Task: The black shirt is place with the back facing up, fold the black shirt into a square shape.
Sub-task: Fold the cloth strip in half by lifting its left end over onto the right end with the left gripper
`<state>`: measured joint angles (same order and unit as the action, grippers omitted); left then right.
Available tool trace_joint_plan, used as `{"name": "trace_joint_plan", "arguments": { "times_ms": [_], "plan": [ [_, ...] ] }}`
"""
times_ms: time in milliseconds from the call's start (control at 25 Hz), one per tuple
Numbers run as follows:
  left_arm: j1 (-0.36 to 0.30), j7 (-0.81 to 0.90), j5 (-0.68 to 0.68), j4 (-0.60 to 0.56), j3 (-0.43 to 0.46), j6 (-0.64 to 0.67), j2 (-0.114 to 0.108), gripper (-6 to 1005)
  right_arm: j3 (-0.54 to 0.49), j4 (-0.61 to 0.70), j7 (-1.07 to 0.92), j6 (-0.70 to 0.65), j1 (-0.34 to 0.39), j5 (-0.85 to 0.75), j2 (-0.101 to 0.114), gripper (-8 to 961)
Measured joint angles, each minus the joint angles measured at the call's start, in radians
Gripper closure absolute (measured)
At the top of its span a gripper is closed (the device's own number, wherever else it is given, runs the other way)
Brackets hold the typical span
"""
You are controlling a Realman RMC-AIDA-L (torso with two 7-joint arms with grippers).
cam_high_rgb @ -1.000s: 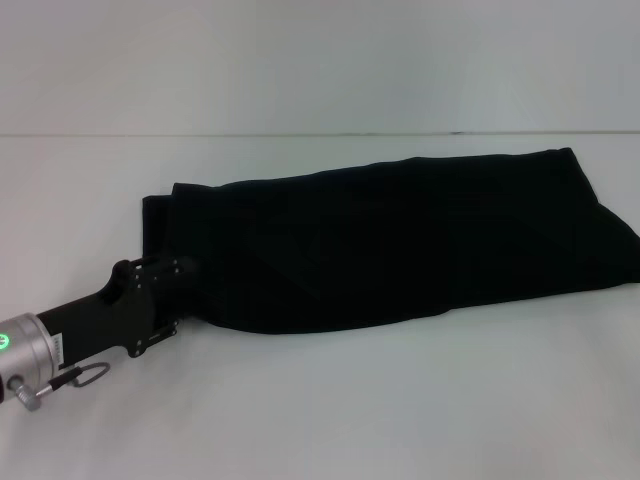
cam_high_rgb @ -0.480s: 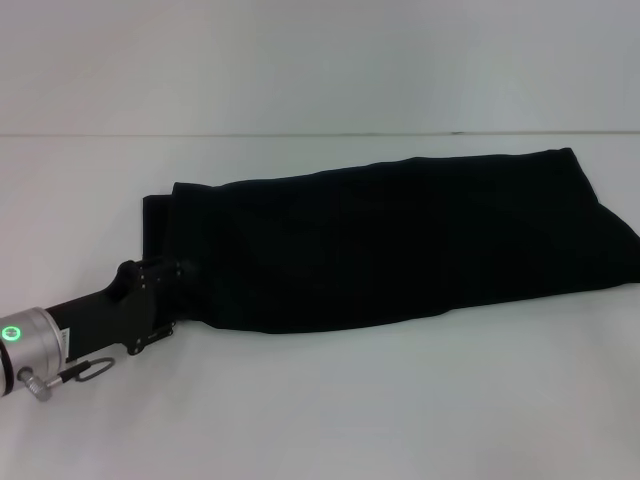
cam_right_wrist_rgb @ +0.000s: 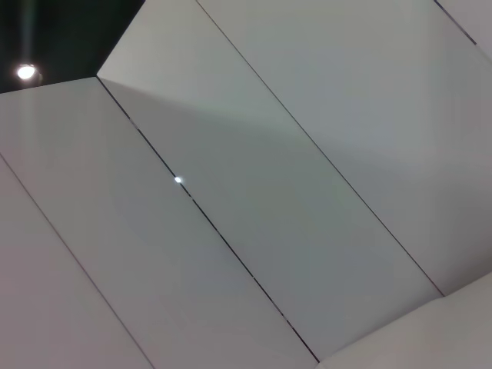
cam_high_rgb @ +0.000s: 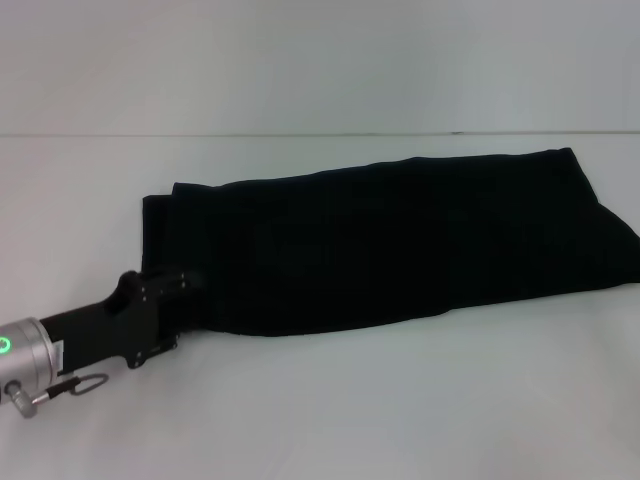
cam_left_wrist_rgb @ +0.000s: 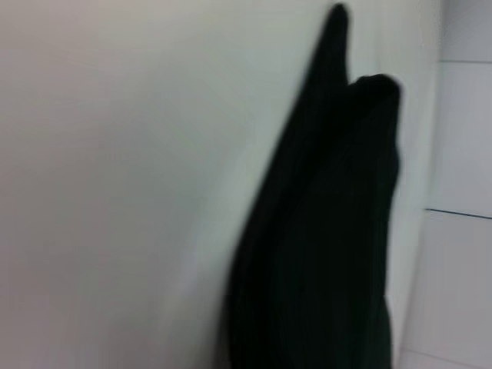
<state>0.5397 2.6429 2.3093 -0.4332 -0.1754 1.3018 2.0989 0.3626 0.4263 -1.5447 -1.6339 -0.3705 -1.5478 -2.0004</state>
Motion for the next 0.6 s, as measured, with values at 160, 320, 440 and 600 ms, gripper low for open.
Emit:
{"name": "trace_joint_plan", "arguments": {
  "times_ms": [160,320,440,600],
  "plan": [
    [-0.005,0.001,0.015,0.0,0.005,-0.021,0.0,396,-0.001,0.0,0.0,0.0,0.001,0.0,0.0,27],
    [-0.004,-0.003,0.009,0.008,0.002,-0.054,0.004,405,-0.001,0.0,0.0,0.0,0.001,0.0,0.0,26],
    [0.008,-0.008,0.003,0.019,0.001,-0.084,0.008,412,-0.001,0.0,0.0,0.0,0.001,0.0,0.0,26],
    [0.027,-0.01,-0.001,0.023,0.004,-0.117,0.018,422,-0.001,0.0,0.0,-0.001,0.001,0.0,0.0,27]
  ]
}}
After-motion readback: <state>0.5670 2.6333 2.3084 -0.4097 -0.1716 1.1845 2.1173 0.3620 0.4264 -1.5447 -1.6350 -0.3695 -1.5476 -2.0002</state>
